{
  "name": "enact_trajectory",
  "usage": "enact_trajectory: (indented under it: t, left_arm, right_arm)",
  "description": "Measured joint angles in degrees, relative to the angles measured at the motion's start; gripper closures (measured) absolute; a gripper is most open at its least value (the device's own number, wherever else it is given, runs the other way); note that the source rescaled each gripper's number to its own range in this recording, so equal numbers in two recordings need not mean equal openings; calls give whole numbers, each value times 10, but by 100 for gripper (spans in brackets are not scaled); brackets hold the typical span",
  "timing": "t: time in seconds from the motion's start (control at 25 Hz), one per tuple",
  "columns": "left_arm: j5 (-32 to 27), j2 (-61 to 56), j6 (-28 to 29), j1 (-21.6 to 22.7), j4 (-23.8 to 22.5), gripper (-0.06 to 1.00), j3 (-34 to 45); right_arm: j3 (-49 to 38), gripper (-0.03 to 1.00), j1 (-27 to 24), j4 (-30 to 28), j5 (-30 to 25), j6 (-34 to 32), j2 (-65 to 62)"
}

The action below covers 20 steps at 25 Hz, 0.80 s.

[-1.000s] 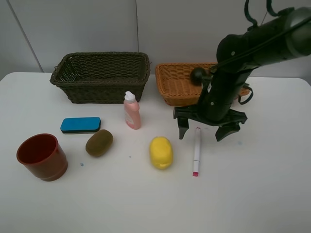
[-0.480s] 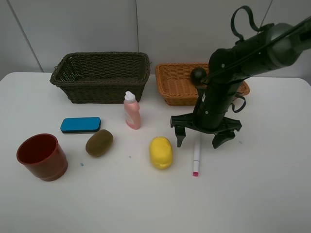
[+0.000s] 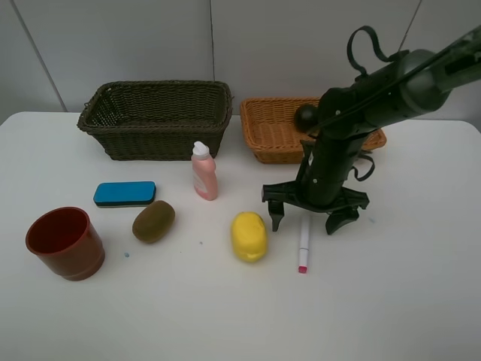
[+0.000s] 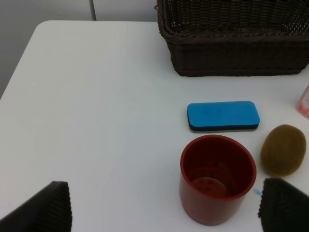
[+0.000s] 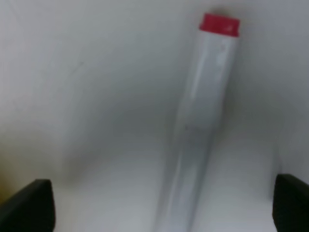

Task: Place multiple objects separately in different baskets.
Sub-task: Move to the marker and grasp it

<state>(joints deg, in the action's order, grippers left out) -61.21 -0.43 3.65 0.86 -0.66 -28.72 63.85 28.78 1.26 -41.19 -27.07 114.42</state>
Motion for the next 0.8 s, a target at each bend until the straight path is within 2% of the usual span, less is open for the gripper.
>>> enact_trajectory:
  t: [0.8]
  left_arm:
    - [0, 0, 0, 0, 0, -5, 0]
  right_arm:
    - [0, -1, 0, 0, 16, -15, 6]
